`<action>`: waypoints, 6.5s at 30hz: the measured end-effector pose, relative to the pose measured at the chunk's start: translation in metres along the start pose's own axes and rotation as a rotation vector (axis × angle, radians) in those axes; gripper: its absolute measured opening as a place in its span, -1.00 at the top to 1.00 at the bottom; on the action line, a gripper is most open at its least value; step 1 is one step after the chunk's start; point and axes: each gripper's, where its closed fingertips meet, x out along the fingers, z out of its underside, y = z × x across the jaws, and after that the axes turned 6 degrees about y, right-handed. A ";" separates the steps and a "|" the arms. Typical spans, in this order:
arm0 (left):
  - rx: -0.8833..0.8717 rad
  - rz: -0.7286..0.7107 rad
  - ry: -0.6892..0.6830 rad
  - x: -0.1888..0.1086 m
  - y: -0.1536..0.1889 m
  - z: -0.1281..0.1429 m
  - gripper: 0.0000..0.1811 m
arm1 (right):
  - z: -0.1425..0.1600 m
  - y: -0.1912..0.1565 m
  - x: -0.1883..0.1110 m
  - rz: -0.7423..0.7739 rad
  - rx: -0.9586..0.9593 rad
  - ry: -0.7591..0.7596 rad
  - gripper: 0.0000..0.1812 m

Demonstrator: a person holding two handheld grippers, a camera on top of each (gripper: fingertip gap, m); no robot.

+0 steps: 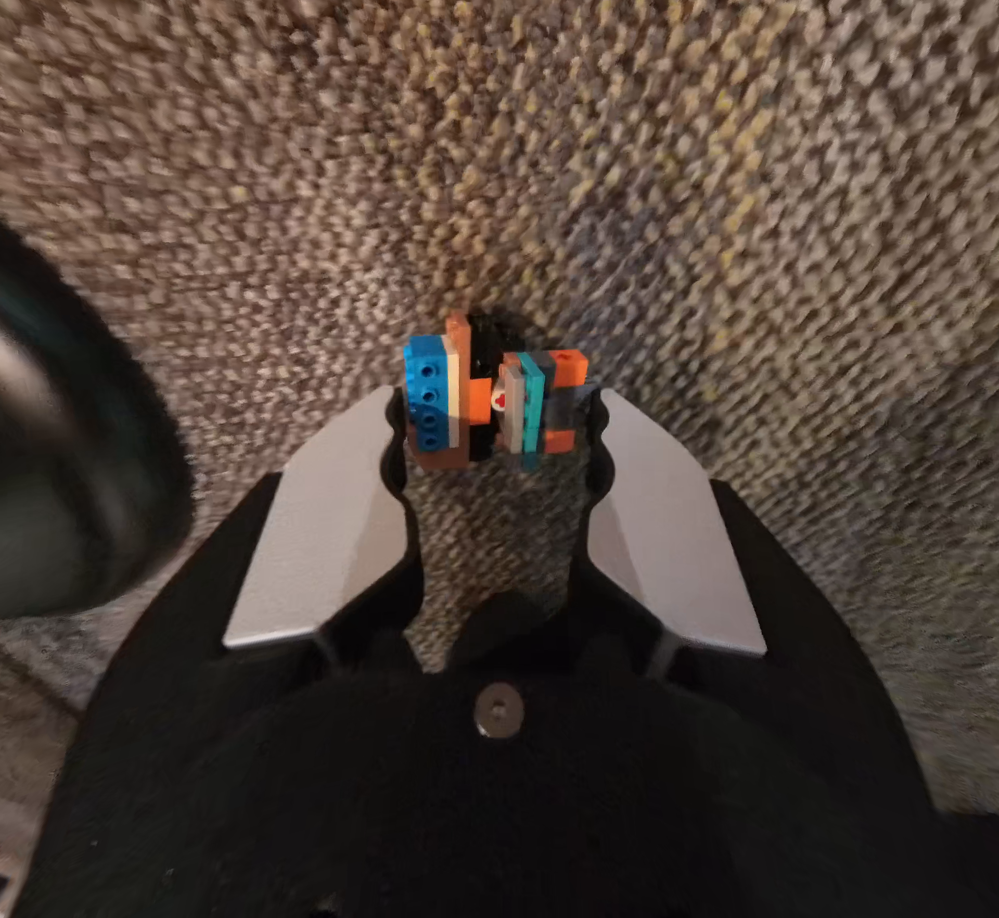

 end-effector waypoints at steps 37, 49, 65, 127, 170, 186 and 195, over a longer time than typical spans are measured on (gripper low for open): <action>-0.266 -0.134 1.174 -0.286 -0.035 0.079 0.84 | 0.090 -0.690 -0.852 -0.620 -1.322 1.192 0.28; -0.564 -0.041 1.406 -0.336 -0.135 0.105 0.85 | -0.037 -1.035 -0.678 -1.074 -1.128 1.161 0.28; -0.427 -0.027 1.155 -0.428 -0.226 -0.006 0.85 | -0.229 -1.077 -0.742 -0.877 -1.242 1.427 0.28; 0.948 -0.330 1.181 -0.783 -0.166 -0.123 0.78 | -0.434 -1.036 -0.780 -0.655 -1.118 1.076 0.10; 1.101 -0.137 0.173 -0.787 -0.322 -0.316 0.36 | -0.526 -1.037 -0.700 -0.812 -1.508 0.852 0.43; 1.053 -0.176 0.249 -0.799 -0.334 -0.313 0.37 | -0.523 -1.045 -0.679 -0.850 -1.618 0.630 0.59; 1.059 -0.146 0.368 -0.810 -0.315 -0.325 0.38 | -0.528 -1.043 -0.681 -0.724 -1.649 0.794 0.59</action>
